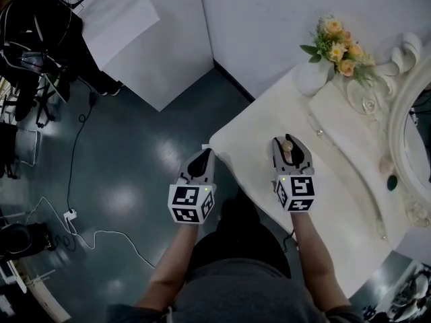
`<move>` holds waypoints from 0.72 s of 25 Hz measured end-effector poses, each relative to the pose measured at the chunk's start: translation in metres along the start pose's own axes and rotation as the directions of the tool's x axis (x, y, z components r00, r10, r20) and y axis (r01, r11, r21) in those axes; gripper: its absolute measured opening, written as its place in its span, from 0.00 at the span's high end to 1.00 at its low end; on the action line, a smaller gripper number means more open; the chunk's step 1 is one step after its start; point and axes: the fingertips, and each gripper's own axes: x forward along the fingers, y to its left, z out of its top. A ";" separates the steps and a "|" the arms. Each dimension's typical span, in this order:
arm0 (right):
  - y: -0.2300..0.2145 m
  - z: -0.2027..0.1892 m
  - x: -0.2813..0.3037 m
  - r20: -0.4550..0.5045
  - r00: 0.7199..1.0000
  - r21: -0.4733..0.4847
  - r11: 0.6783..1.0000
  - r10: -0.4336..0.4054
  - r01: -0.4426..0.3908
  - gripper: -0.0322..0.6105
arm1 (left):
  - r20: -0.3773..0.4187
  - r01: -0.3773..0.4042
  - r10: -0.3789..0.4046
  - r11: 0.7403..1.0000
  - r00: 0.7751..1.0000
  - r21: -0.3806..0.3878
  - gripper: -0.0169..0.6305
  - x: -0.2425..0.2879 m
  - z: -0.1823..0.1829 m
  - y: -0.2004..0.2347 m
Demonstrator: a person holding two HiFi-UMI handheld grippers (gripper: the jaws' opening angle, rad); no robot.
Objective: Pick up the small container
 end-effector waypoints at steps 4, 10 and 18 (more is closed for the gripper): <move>-0.002 0.001 -0.001 0.005 1.000 0.013 1.000 0.001 -0.001 0.74 | 0.002 -0.003 0.003 1.000 1.000 0.000 0.96 -0.002 0.000 -0.001; 0.001 0.005 -0.009 0.009 1.000 0.020 1.000 0.008 -0.008 0.74 | 0.010 -0.005 0.005 1.000 1.000 0.004 0.96 -0.005 0.003 -0.003; 0.008 0.028 -0.024 0.063 0.998 0.002 1.000 0.018 -0.018 0.74 | 0.029 0.011 -0.011 1.000 1.000 0.014 0.96 -0.008 0.009 -0.011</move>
